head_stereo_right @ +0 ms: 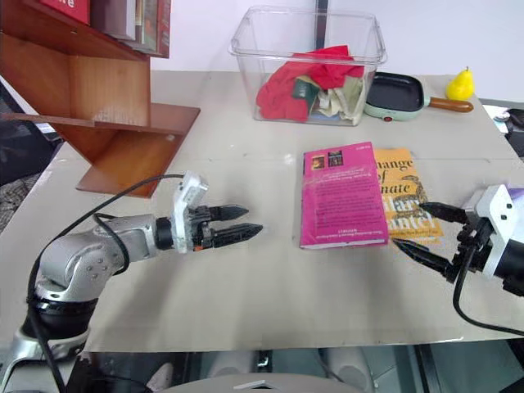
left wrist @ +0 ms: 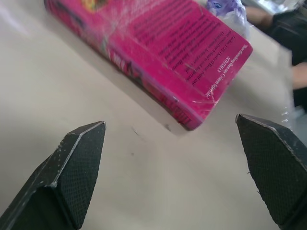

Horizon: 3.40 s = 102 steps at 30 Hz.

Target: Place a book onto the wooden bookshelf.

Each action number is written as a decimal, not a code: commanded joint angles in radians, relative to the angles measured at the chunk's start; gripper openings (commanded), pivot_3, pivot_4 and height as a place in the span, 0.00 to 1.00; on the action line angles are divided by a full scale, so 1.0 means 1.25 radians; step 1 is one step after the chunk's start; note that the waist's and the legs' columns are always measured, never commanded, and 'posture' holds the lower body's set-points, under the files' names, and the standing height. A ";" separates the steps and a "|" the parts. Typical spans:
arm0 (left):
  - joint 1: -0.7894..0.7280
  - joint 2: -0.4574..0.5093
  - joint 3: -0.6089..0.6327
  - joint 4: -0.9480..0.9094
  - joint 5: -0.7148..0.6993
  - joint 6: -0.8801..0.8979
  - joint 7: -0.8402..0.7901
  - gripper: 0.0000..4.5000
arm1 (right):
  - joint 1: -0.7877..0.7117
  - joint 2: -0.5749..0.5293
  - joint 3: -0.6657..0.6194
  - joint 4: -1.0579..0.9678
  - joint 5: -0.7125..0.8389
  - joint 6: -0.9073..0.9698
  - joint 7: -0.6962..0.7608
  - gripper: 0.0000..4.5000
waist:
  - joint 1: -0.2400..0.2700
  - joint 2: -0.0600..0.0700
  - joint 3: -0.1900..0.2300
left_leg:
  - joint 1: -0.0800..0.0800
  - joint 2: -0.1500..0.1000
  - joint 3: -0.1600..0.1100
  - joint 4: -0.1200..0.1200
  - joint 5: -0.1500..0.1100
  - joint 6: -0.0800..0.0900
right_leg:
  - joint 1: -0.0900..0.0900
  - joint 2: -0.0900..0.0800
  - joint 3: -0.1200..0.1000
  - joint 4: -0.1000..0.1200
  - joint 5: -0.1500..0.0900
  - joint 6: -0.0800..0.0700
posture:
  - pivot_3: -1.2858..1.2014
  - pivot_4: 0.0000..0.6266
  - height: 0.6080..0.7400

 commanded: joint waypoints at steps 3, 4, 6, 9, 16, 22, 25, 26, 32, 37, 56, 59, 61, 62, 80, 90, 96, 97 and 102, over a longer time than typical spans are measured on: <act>-0.182 -0.127 0.029 0.245 -0.087 0.240 0.092 1.00 | 0.134 0.069 -0.054 -0.163 0.055 0.030 -0.082 0.99 | 0.009 -0.001 -0.001 | 0.001 -0.001 -0.003 0.001 0.000 0.000 | 0.003 0.000 -0.002 0.000 0.000 0.000 | 0.52 0.24 1.00; -0.210 -0.149 0.031 0.285 -0.082 0.265 0.104 1.00 | 0.145 0.080 -0.059 -0.182 0.070 0.027 -0.092 0.99 | 0.014 -0.001 -0.002 | 0.001 -0.001 -0.004 0.001 0.000 0.000 | 0.003 0.000 -0.002 0.000 0.000 0.000 | 0.52 0.24 1.00; -0.262 -0.200 0.041 0.361 -0.066 0.299 0.133 1.00 | 0.169 0.102 -0.075 -0.217 0.095 0.006 -0.102 0.99 | 0.013 -0.001 -0.002 | 0.000 -0.001 -0.005 0.001 0.000 0.000 | 0.002 0.001 -0.002 0.000 0.000 0.000 | 0.52 0.24 1.00; -0.333 -0.274 0.049 0.480 -0.037 0.330 0.168 1.00 | 0.226 0.144 -0.113 -0.272 0.112 -0.058 -0.088 0.99 | 0.014 -0.002 -0.002 | -0.001 -0.002 -0.006 0.001 0.000 0.000 | 0.002 0.001 -0.002 0.000 0.001 -0.001 | 0.52 0.24 1.00; -0.420 -0.384 0.033 0.644 0.045 0.294 0.168 1.00 | 0.317 0.189 -0.138 -0.318 0.104 -0.139 -0.107 0.99 | 0.018 -0.002 -0.002 | -0.001 -0.002 -0.007 0.000 0.000 0.000 | 0.002 0.001 -0.004 -0.001 0.001 -0.003 | 0.52 0.24 1.00; -0.467 -0.435 0.060 0.750 0.069 0.272 0.109 1.00 | 0.364 0.198 -0.132 -0.322 0.079 -0.176 -0.132 0.99 | 0.016 -0.002 -0.002 | -0.001 -0.002 -0.006 0.001 0.000 0.000 | 0.002 0.000 -0.003 -0.001 0.001 -0.002 | 0.52 0.24 1.00; -0.477 -0.446 0.060 0.776 0.076 0.261 0.065 1.00 | 0.383 0.200 -0.130 -0.318 0.062 -0.192 -0.139 0.99 | 0.016 -0.002 -0.002 | -0.001 -0.002 -0.007 0.001 0.000 0.000 | 0.002 0.000 -0.003 -0.001 0.001 -0.003 | 0.52 0.24 1.00; -0.479 -0.450 0.064 0.782 0.077 0.259 0.057 1.00 | 0.386 0.202 -0.127 -0.316 0.055 -0.197 -0.140 0.99 | 0.016 -0.002 -0.002 | -0.002 -0.002 -0.007 0.001 0.000 0.000 | 0.002 0.000 -0.004 -0.001 0.001 -0.003 | 0.52 0.24 1.00; -0.474 -0.487 0.101 0.775 0.077 0.233 0.038 1.00 | 0.394 0.204 -0.111 -0.304 0.033 -0.227 -0.140 0.99 | 0.016 -0.002 -0.002 | -0.002 -0.003 -0.007 0.000 0.000 0.000 | 0.002 -0.001 -0.004 -0.001 0.001 -0.003 | 0.52 0.24 1.00; -0.455 -0.501 0.133 0.743 0.064 0.231 0.020 1.00 | 0.405 0.202 -0.111 -0.291 0.025 -0.246 -0.132 0.99 | 0.016 -0.002 -0.002 | -0.002 -0.003 -0.007 0.000 0.000 0.000 | 0.002 -0.001 -0.004 -0.001 0.001 -0.003 | 0.52 0.24 1.00; -0.472 -0.645 0.186 0.847 0.156 0.080 0.175 1.00 | 0.408 0.177 -0.120 -0.295 0.026 -0.243 -0.156 0.99 | 0.017 -0.002 -0.003 | -0.002 -0.003 -0.007 0.000 0.000 0.000 | 0.002 -0.002 -0.004 -0.002 0.001 -0.003 | 0.52 0.24 1.00; -0.472 -0.654 0.181 0.845 0.157 0.074 0.164 1.00 | 0.414 0.178 -0.124 -0.299 0.025 -0.240 -0.162 0.99 | 0.017 -0.002 -0.003 | -0.002 -0.003 -0.007 0.000 0.000 0.000 | 0.002 -0.002 -0.004 -0.002 0.001 -0.003 | 0.52 0.24 1.00; -0.469 -0.659 0.175 0.847 0.163 0.064 0.158 0.88 | 0.415 0.176 -0.122 -0.301 0.025 -0.239 -0.166 1.00 | 0.017 -0.002 -0.003 | -0.002 -0.003 -0.007 0.000 0.000 0.000 | 0.002 -0.002 -0.004 -0.002 0.001 -0.003 | 0.52 0.24 1.00; -0.468 -0.661 0.176 0.847 0.164 0.063 0.158 0.82 | 0.415 0.175 -0.122 -0.302 0.026 -0.238 -0.168 1.00 | 0.017 -0.002 -0.003 | -0.002 -0.003 -0.007 0.000 0.000 0.000 | 0.002 -0.002 -0.004 -0.002 0.001 -0.003 | 0.52 0.24 1.00; -0.384 -0.581 0.241 0.567 0.031 0.222 0.118 0.03 | 0.354 0.166 -0.112 -0.305 0.082 -0.283 -0.187 1.00 | 0.014 -0.002 -0.002 | -0.002 -0.003 -0.011 0.000 0.000 0.000 | 0.002 -0.001 -0.004 -0.002 0.001 -0.003 | 0.52 0.24 1.00; -0.359 -0.545 0.269 0.424 -0.015 0.260 0.178 0.03 | 0.313 0.151 -0.096 -0.250 0.060 -0.306 -0.151 1.00 | 0.016 -0.002 -0.002 | -0.002 -0.004 -0.013 0.000 0.000 0.000 | 0.002 -0.002 -0.004 -0.002 0.001 -0.003 | 0.52 0.24 1.00; -0.370 -0.531 0.244 0.380 -0.010 0.224 0.180 0.03 | 0.305 0.159 -0.110 -0.231 0.070 -0.329 -0.124 1.00 | 0.016 -0.002 -0.002 | -0.002 -0.003 -0.013 0.000 0.000 0.000 | 0.002 -0.001 -0.005 -0.001 0.001 -0.003 | 0.52 0.24 1.00; -0.378 -0.530 0.247 0.378 -0.013 0.222 0.185 0.03 | 0.304 0.157 -0.111 -0.233 0.073 -0.329 -0.125 1.00 | 0.017 -0.002 -0.002 | -0.002 -0.003 -0.013 0.000 0.000 0.000 | 0.002 -0.001 -0.005 -0.002 0.001 -0.003 | 0.52 0.24 1.00; -0.377 -0.544 0.255 0.351 -0.025 0.218 0.217 0.03 | 0.316 0.163 -0.124 -0.239 0.088 -0.337 -0.118 1.00 | 0.017 -0.002 -0.002 | -0.002 -0.004 -0.013 0.000 0.000 0.000 | 0.002 -0.001 -0.005 -0.002 0.001 -0.003 | 0.52 0.24 1.00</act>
